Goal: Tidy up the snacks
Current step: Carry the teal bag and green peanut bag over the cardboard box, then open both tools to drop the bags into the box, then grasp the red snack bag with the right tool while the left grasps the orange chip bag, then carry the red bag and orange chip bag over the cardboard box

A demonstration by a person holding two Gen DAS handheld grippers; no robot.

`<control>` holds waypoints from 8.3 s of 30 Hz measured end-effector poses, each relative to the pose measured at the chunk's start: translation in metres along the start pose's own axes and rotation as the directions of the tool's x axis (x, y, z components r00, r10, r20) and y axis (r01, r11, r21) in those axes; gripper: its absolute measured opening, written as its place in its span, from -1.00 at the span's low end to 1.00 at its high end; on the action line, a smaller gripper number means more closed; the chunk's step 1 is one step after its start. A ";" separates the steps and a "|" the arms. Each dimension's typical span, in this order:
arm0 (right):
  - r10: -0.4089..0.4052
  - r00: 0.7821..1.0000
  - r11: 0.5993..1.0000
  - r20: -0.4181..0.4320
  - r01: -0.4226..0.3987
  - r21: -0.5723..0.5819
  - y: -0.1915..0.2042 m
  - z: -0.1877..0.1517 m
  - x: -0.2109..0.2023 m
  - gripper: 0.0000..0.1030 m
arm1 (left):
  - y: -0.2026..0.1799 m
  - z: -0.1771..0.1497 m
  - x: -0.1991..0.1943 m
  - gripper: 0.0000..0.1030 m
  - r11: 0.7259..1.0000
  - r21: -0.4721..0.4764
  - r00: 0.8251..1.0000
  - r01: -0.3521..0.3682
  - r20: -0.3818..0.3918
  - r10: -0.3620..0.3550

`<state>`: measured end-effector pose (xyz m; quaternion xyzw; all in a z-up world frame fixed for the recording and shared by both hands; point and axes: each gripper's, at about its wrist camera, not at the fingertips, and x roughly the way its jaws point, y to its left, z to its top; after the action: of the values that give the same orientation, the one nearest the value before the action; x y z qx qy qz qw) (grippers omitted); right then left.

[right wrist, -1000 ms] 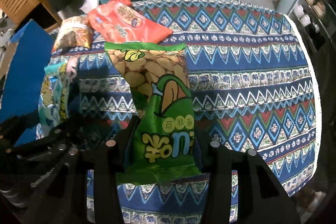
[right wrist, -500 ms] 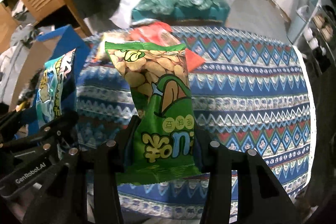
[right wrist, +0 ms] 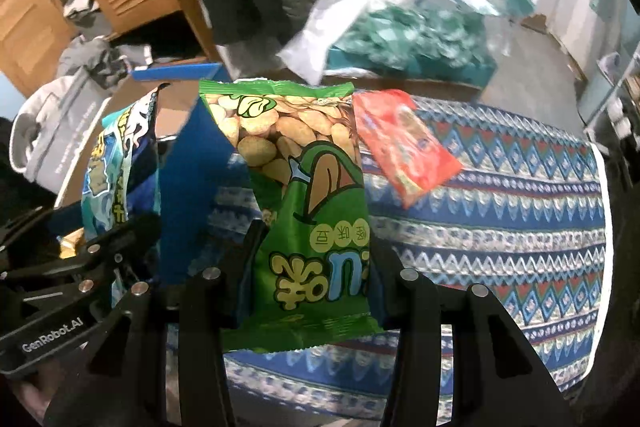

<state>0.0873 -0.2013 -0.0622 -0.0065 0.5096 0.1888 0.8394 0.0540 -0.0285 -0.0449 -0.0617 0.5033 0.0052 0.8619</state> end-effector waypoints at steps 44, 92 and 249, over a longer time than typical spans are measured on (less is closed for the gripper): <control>0.097 0.992 0.981 -0.082 -0.109 -0.163 0.173 0.064 0.088 0.39 | 0.192 0.006 0.007 0.38 0.938 -0.323 0.992 -0.123 -0.040 0.116; 0.197 0.980 0.976 -0.038 -0.200 -0.086 0.134 0.076 0.078 0.49 | 0.152 0.019 -0.020 0.59 0.950 -0.302 0.995 -0.085 0.018 0.095; 0.256 0.957 0.935 -0.137 -0.281 -0.218 0.167 0.127 0.066 -0.24 | 0.188 0.045 0.012 -0.26 0.940 -0.318 0.992 -0.126 -0.029 0.123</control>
<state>0.1685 -0.0004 -0.0276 -0.0462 0.5238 0.3601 0.7706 0.0853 0.1620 -0.0525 -0.1685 0.5022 0.1407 0.8364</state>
